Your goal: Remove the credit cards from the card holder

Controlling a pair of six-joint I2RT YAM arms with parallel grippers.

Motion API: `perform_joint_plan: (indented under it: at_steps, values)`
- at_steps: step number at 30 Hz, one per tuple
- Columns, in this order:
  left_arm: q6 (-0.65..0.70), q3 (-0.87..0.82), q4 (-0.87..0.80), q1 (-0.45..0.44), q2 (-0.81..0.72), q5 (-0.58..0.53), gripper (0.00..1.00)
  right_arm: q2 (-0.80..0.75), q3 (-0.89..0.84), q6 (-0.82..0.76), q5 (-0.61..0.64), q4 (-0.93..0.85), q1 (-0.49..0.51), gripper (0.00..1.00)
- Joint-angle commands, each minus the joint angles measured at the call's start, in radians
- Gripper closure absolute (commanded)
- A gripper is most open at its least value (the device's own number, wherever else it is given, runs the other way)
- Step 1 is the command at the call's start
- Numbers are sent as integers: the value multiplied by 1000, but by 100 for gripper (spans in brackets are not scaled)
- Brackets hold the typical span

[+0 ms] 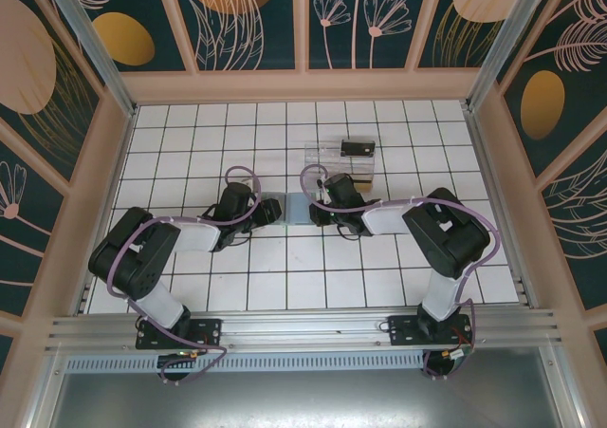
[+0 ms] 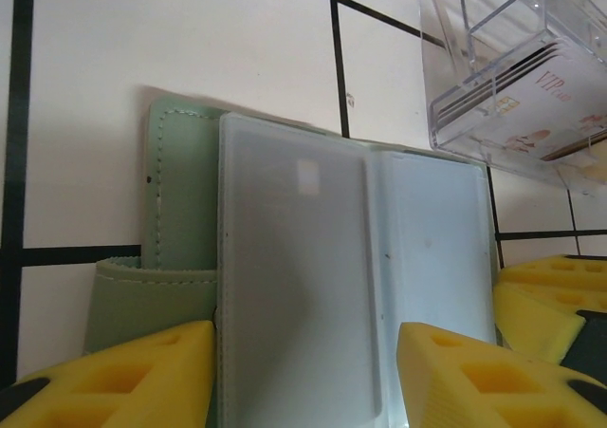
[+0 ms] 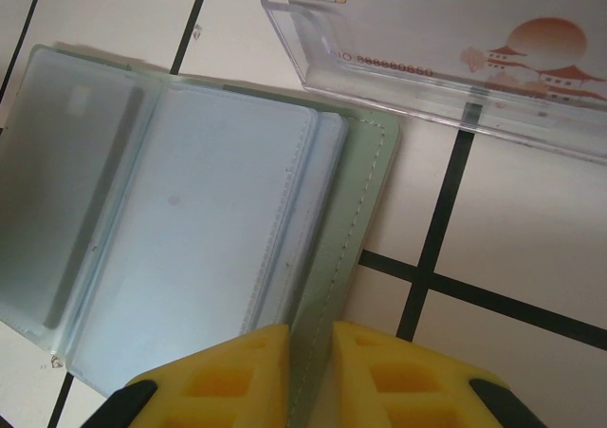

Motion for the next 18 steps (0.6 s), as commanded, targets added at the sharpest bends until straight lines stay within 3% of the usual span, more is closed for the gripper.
perform_joint_plan:
  at_steps: [1,18]
  values:
    - [10,12,26,2,20,42,46,23,21,14,-6,8,9,79]
    - [8,3,48,2,-87,101,43,23,18,22,-2,8,13,78]
